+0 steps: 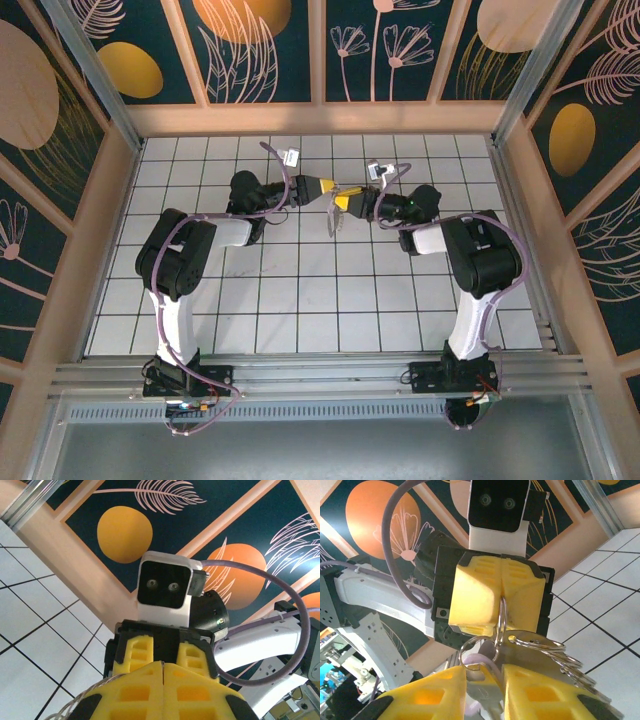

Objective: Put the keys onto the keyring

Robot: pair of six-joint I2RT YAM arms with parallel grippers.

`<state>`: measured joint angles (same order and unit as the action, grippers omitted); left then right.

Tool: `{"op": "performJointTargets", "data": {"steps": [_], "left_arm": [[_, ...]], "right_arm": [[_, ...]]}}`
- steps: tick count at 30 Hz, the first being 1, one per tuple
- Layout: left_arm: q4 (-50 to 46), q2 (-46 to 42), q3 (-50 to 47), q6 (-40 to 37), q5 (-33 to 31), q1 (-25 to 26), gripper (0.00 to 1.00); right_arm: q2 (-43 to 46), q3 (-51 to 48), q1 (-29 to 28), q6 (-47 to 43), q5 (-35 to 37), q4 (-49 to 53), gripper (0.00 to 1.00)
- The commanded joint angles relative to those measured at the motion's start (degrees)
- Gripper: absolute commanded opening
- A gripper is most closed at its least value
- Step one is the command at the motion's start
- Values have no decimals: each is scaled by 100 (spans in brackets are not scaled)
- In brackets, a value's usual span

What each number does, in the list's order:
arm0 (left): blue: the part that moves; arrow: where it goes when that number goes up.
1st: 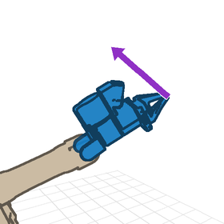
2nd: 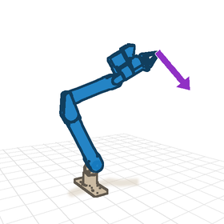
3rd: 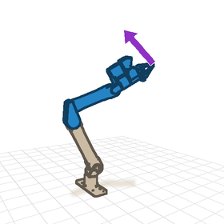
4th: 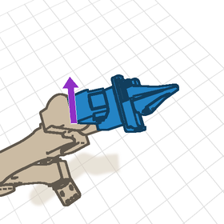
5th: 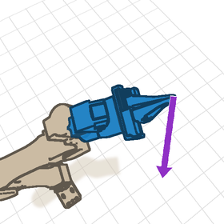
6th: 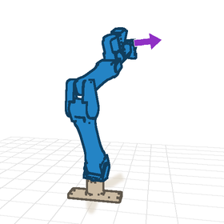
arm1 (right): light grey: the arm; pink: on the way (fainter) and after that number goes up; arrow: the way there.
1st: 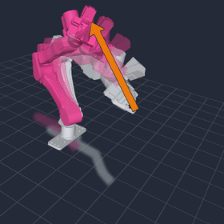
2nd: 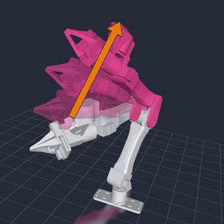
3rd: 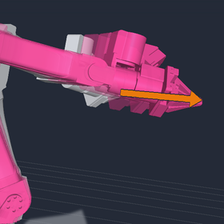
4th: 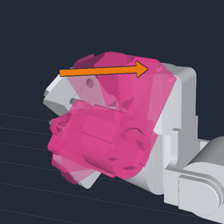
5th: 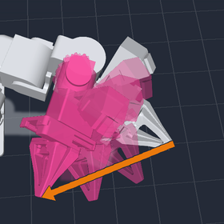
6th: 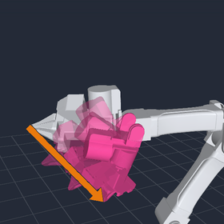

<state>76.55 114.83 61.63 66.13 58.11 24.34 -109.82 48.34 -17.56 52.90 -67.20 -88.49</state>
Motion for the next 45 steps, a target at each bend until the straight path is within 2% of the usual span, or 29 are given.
{"op": "performJointTargets", "data": {"steps": [1,8,17,31,41,45], "left_arm": [[439,72,166,110,69,36,0],[448,86,174,113,30,40,0],[466,-125,17,-45,-124,43,0],[244,-286,-59,-318,-159,39,0],[259,-281,-72,-311,-203,49,0],[285,-259,-72,-277,-221,45,0]], "right_arm": [[-116,111,-41,-45,-122,-356,17],[-163,-12,-44,2,-18,-422,0],[-155,-79,-25,-257,7,90,0],[169,-122,94,-1271,3,1694,0],[-11,527,-353,-1359,93,2182,0],[9,554,-333,-1377,150,2222,0]]}}
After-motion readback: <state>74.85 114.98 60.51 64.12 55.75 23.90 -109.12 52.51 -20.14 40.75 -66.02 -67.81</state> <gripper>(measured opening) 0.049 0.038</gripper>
